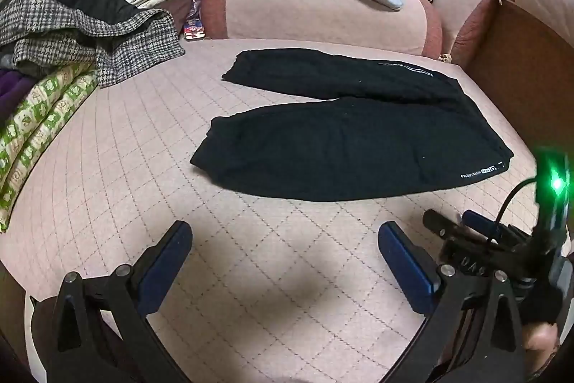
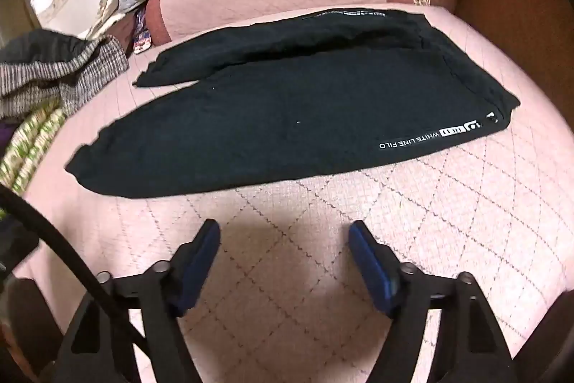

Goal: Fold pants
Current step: 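Move both grippers toward the black sweatpants lying flat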

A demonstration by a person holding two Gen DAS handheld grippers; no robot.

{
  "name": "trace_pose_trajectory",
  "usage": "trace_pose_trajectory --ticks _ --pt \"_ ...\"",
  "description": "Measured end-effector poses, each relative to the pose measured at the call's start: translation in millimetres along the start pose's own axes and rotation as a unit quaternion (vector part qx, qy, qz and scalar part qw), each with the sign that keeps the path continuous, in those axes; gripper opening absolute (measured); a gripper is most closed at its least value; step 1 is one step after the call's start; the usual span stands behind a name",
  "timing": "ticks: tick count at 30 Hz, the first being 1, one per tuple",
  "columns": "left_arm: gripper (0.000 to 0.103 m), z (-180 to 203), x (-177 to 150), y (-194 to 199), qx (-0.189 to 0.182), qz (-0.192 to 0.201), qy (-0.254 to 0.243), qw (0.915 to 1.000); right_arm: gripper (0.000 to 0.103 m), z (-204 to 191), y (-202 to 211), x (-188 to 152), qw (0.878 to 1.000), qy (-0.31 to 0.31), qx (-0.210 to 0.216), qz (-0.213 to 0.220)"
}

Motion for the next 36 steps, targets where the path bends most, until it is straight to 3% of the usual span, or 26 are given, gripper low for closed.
trace_pose_trajectory --ticks 7,10,14,17,19,24,30,36 --pt "0.103 1.6 -7.3 -1.8 0.000 0.005 -0.001 1.0000 0.076 -16.1 37.8 12.5 0.998 0.021 -0.009 0.066" --pt "0.103 0.2 -7.4 -0.5 0.002 0.001 0.000 1.0000 0.064 -28.9 54.4 18.5 0.994 0.046 -0.020 0.098" --pt "0.103 -8.6 -5.5 -5.1 0.005 -0.007 0.007 0.9999 0.064 -42.2 86.0 31.9 0.984 0.071 -0.027 0.158" --pt "0.103 -13.0 2.7 -14.2 0.005 -0.015 0.009 0.9998 0.064 -56.9 114.4 43.9 0.976 0.072 0.006 0.205" --pt "0.103 -14.4 12.4 -23.3 0.009 -0.019 0.011 0.9997 0.064 -67.6 137.0 50.2 0.968 0.073 0.055 0.233" --pt "0.103 6.7 33.6 -41.9 0.004 -0.040 0.016 0.9991 0.064 -99.5 173.4 61.1 0.952 0.091 0.135 0.258" --pt "0.103 50.8 28.3 -48.7 -0.051 -0.087 0.019 0.9947 0.064 -141.1 191.3 67.1 0.930 0.101 0.240 0.259" --pt "0.103 80.8 10.2 -41.2 -0.058 -0.073 -0.017 0.9955 0.064 -157.8 171.6 65.9 0.929 0.076 0.278 0.231"
Point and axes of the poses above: each gripper's, at about its wrist camera, not at the fingertips, and y roughly against the way its jaws point, z to its right, x to its top, the point moved 3 cm from there along -y, roughly the way its jaws point, and after that the axes turned 14 degrees about x, right-handed, at the moved point
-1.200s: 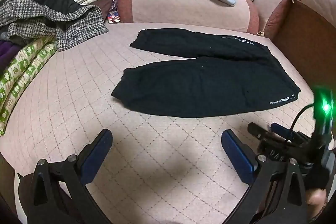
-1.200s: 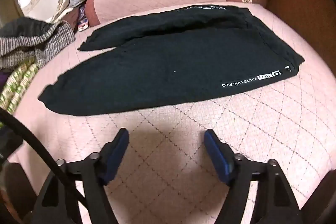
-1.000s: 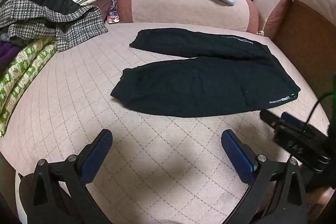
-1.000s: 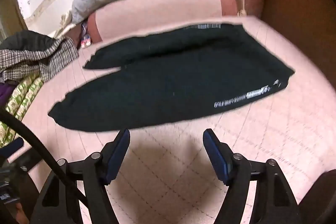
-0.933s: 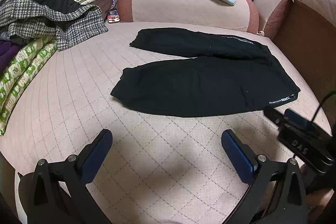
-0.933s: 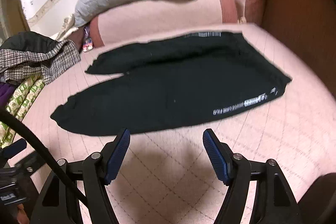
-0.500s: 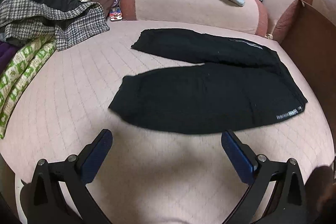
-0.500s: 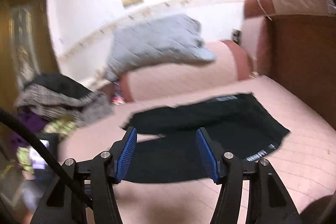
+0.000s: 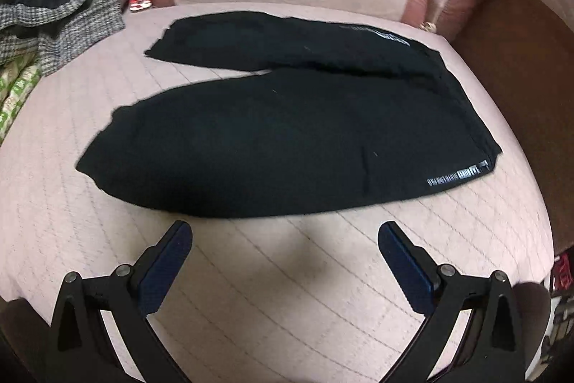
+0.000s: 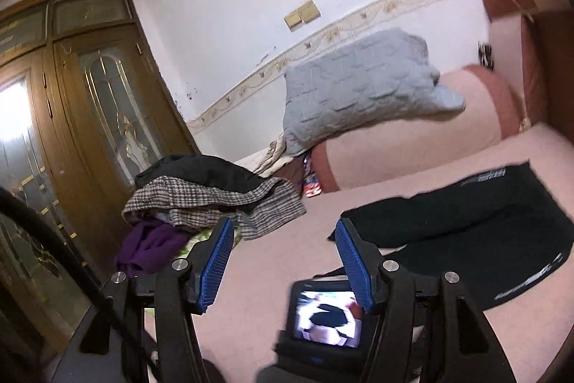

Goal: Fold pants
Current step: 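Move both grippers toward the black sweatpants lying flat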

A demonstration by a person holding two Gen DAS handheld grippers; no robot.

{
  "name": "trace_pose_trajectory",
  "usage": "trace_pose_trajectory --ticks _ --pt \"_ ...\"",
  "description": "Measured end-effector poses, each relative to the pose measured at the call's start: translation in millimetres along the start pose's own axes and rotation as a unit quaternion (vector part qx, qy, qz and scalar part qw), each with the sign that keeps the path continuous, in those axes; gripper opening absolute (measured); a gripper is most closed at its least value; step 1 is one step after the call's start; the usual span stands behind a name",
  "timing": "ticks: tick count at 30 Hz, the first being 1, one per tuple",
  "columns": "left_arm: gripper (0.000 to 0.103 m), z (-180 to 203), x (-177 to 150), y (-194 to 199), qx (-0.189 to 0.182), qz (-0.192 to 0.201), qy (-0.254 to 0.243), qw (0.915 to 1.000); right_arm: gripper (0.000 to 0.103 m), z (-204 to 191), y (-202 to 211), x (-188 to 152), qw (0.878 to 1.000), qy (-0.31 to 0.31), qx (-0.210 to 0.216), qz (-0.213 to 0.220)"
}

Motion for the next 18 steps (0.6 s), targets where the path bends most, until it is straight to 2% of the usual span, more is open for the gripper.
trace_pose_trajectory --ticks 3,6,9,12,15,18 --pt "0.103 -0.2 -8.0 -4.7 -0.005 -0.013 0.001 0.9999 0.064 12.3 -1.1 -4.9 1.000 -0.022 0.000 -0.013" --pt "0.103 -9.4 -11.7 -11.1 -0.004 -0.025 0.014 0.9996 0.064 31.3 6.0 -5.9 0.999 -0.029 -0.034 -0.021" --pt "0.103 -23.6 -14.1 -12.9 0.005 -0.023 0.029 0.9993 0.064 55.2 17.8 -8.1 0.993 -0.003 -0.114 -0.026" --pt "0.103 -35.1 -14.6 -10.9 0.026 -0.010 0.034 0.9990 0.064 83.3 29.9 -15.2 0.977 0.012 -0.209 -0.034" --pt "0.103 -40.0 -13.8 -7.3 0.034 0.005 0.035 0.9988 0.064 117.8 38.7 -25.8 0.964 -0.017 -0.261 -0.056" --pt "0.103 -39.8 -11.1 -4.7 0.032 0.011 0.034 0.9989 0.064 145.7 44.2 -34.5 0.954 -0.053 -0.283 -0.078"
Point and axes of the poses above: each gripper's, at about its wrist camera, not at the fingertips, and y roughly against the way its jaws point, z to its right, x to its top, the point moved 3 cm from there along -y, roughly the way its jaws point, and after that the axes turned 14 degrees about x, right-handed, at the moved point
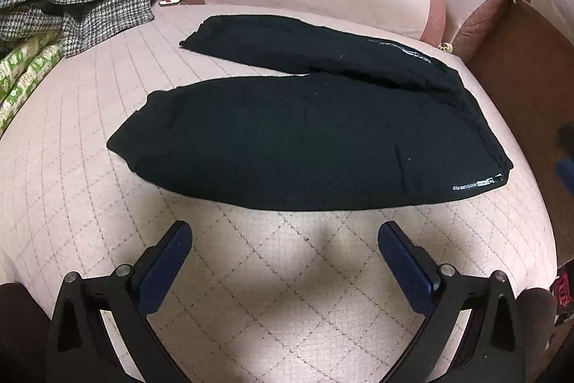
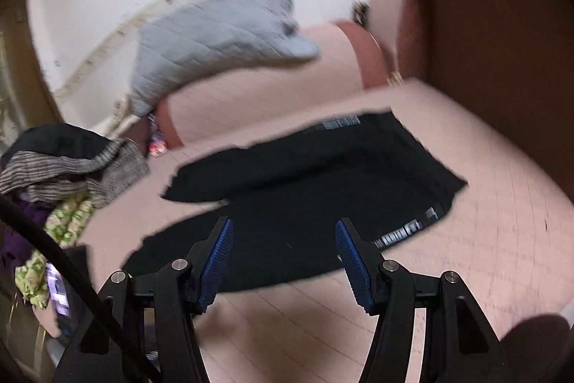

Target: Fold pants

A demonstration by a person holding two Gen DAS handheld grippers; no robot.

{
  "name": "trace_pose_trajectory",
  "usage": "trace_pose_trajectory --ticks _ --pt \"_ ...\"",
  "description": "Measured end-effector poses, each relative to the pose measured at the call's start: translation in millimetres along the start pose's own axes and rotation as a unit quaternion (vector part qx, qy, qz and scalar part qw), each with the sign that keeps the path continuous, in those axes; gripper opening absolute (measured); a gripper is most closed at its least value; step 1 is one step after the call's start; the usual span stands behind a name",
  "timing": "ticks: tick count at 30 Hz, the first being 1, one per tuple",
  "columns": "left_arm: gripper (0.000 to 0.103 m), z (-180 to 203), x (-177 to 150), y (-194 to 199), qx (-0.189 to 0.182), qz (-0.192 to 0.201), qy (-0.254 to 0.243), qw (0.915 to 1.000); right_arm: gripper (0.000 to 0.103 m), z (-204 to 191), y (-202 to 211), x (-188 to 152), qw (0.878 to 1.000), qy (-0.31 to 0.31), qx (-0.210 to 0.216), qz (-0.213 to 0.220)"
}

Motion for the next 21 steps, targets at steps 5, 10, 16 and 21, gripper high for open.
trace_pose_trajectory --ticks 5,10,16,21 --pt "0.103 4.7 2.0 3.8 -0.005 0.007 -0.011 0.9999 0.072 13.4 -16.9 -2.2 1.000 -0.002 -0.014 -0.025" --pt "0.103 3.8 5.7 6.0 -0.006 0.010 -0.016 0.9998 0.076 16.1 -33.5 -4.7 0.998 0.006 -0.010 -0.054" --pt "0.103 -1.5 12.7 3.1 -0.009 0.005 -0.015 0.9998 0.076 20.4 -44.3 -7.5 0.997 0.018 -0.017 -0.069" --pt "0.103 -21.6 38.2 -0.5 -0.022 0.003 -0.016 0.9996 0.076 27.1 -60.4 4.9 0.994 0.051 -0.022 -0.093"
Point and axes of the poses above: each gripper's, at about its wrist camera, not at the fingertips, and y roughly against the way its jaws point, z to its right, x to its top, the point moved 3 cm from there along -y, roughly the way its jaws point, and after that the axes turned 14 degrees about x, right-handed, at the moved point
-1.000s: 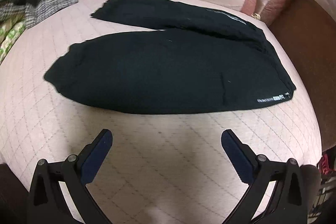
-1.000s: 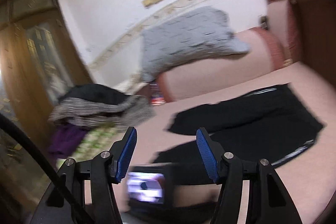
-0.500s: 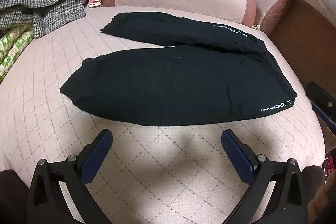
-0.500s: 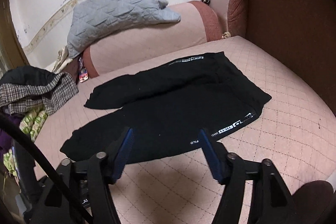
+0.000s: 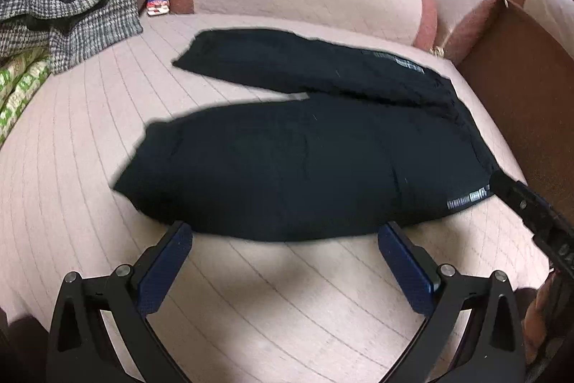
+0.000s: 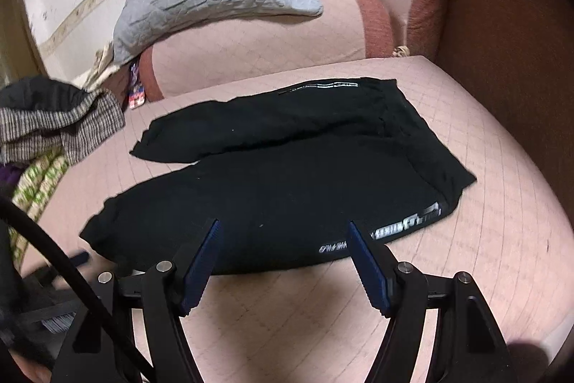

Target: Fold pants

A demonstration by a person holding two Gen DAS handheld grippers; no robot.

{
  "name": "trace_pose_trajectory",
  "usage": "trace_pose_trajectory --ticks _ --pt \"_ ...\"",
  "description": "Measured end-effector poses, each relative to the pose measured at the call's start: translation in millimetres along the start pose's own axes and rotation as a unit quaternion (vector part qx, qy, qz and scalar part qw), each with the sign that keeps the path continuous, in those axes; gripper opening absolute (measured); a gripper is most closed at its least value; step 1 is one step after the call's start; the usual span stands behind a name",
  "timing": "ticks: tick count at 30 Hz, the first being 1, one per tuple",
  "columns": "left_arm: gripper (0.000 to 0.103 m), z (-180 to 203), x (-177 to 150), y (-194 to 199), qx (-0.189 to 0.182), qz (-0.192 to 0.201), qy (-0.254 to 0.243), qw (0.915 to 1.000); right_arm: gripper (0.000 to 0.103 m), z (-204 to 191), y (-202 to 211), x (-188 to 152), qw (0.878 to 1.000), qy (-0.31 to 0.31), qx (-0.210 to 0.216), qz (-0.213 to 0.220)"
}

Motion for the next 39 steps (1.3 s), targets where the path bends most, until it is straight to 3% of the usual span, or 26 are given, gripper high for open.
trace_pose_trajectory --ticks 3,7,13,19,22,24,32,34,35,36,37,38,39 --pt "0.103 -28.9 31.7 -5.4 -0.005 0.006 0.007 0.9999 0.076 20.7 -12.8 24.1 1.000 0.016 -0.007 -0.020" --pt "0.103 -64.1 79.5 -24.9 0.016 0.000 0.013 0.9998 0.076 60.7 -32.1 62.0 0.999 0.003 -0.015 -0.035" --pt "0.103 -92.4 154.3 -80.1 0.006 0.001 0.001 1.0000 0.076 136.6 -87.0 132.3 0.997 -0.037 -0.005 -0.070" --pt "0.103 -101.8 198.2 -182.2 -0.043 -0.070 0.029 0.9962 0.076 189.2 -151.8 188.1 0.993 -0.055 -0.028 -0.096" --pt "0.103 -107.6 213.9 -220.6 -0.062 -0.083 0.059 0.9928 0.076 200.7 -177.0 206.7 0.993 -0.044 -0.040 -0.100" --pt "0.103 -108.3 227.9 -233.7 -0.063 -0.063 0.062 0.9941 0.076 205.4 -195.0 219.5 0.993 -0.029 -0.044 -0.109" --pt "0.103 -78.1 255.6 -256.3 -0.092 -0.035 -0.009 0.9951 0.075 201.7 -262.6 233.7 0.982 0.052 -0.037 -0.177" --pt "0.103 -71.6 259.7 -257.5 -0.102 -0.033 -0.013 0.9941 0.076 199.7 -267.7 234.3 0.984 0.060 -0.032 -0.167" --pt "0.103 -68.2 259.6 -258.6 -0.105 -0.033 -0.018 0.9937 0.069 199.0 -268.0 235.4 0.985 0.058 -0.030 -0.161" --pt "0.092 -64.8 258.9 -259.2 -0.107 -0.035 -0.023 0.9934 0.060 198.6 -268.2 235.0 0.986 0.053 -0.020 -0.160" --pt "0.073 -61.7 260.3 -256.4 -0.110 -0.032 -0.023 0.9932 0.038 195.4 -267.7 234.9 0.986 0.049 -0.004 -0.157" --pt "0.015 -59.5 261.1 -256.1 -0.113 -0.037 -0.024 0.9927 0.022 190.6 -265.3 234.5 0.986 0.051 -0.001 -0.156" --pt "0.009 -61.1 261.7 -257.1 -0.142 -0.055 -0.014 0.9882 0.003 186.5 -263.3 233.4 0.986 0.056 0.002 -0.158"
Point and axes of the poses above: each gripper's, at about its wrist camera, not at the fingertips, and y roughly against the way its jaws point, z to its right, x to its top, the point moved 3 cm from there along -y, roughly the way its jaws point, and after that the axes turned 14 degrees about x, right-handed, at the moved point
